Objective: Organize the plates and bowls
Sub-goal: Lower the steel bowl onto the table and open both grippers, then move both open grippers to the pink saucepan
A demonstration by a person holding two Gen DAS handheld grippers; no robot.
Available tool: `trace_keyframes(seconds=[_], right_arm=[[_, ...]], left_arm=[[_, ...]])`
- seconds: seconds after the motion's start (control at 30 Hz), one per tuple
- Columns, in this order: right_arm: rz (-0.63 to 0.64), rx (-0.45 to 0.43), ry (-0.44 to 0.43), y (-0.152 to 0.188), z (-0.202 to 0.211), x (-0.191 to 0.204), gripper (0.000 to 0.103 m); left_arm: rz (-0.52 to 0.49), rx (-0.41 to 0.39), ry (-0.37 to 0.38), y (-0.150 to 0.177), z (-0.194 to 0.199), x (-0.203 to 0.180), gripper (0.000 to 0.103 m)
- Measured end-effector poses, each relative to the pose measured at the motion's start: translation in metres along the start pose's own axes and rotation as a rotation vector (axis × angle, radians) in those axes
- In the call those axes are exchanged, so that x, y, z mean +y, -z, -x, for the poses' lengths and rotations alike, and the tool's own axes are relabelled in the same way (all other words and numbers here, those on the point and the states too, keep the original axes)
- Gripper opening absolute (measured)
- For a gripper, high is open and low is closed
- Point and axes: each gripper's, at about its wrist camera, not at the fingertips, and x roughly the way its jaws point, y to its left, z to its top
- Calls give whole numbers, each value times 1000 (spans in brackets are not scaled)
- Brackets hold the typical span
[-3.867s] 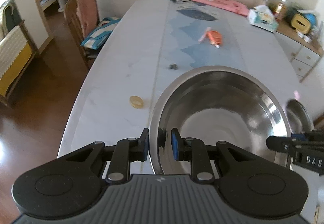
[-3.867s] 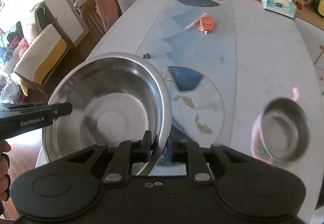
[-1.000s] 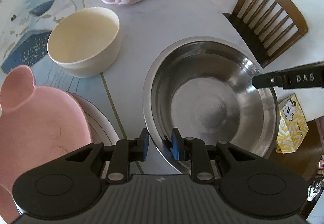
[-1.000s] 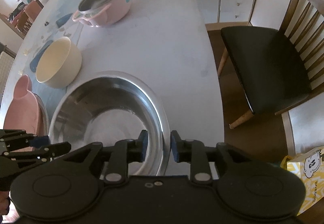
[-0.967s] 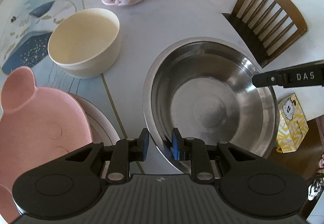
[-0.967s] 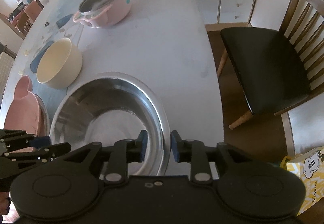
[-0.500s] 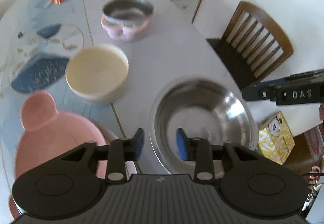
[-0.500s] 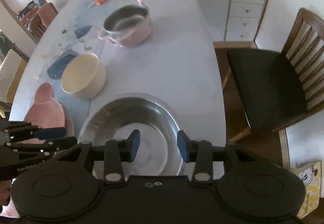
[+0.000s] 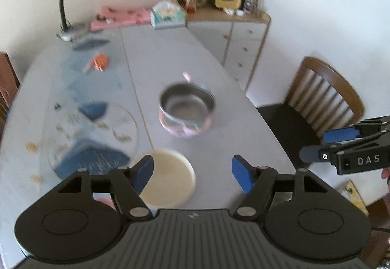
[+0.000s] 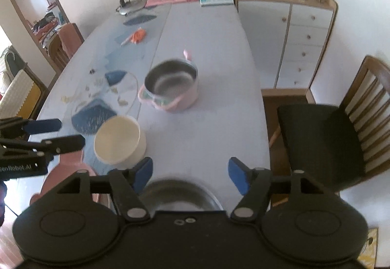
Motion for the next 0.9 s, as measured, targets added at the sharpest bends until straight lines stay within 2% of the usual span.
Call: trace_keyframes(seconds=[0.1,0.33,0.7,0.9], right_arm=[[0,-11,4,-15,-9,0,77],[5,-42,9,-49,-36,-3,91],[-13,11,21,-97,-103,-10,92],[-41,58,6,-113,-142,-14,90]], left_arm=[[-8,-27,-40,-14,-6,4,79],[-4,-10,-78,-46,-46,16,79],[28,114,-95,-90,-129,31,79],[99,162,-102,-102,-173,45,79]])
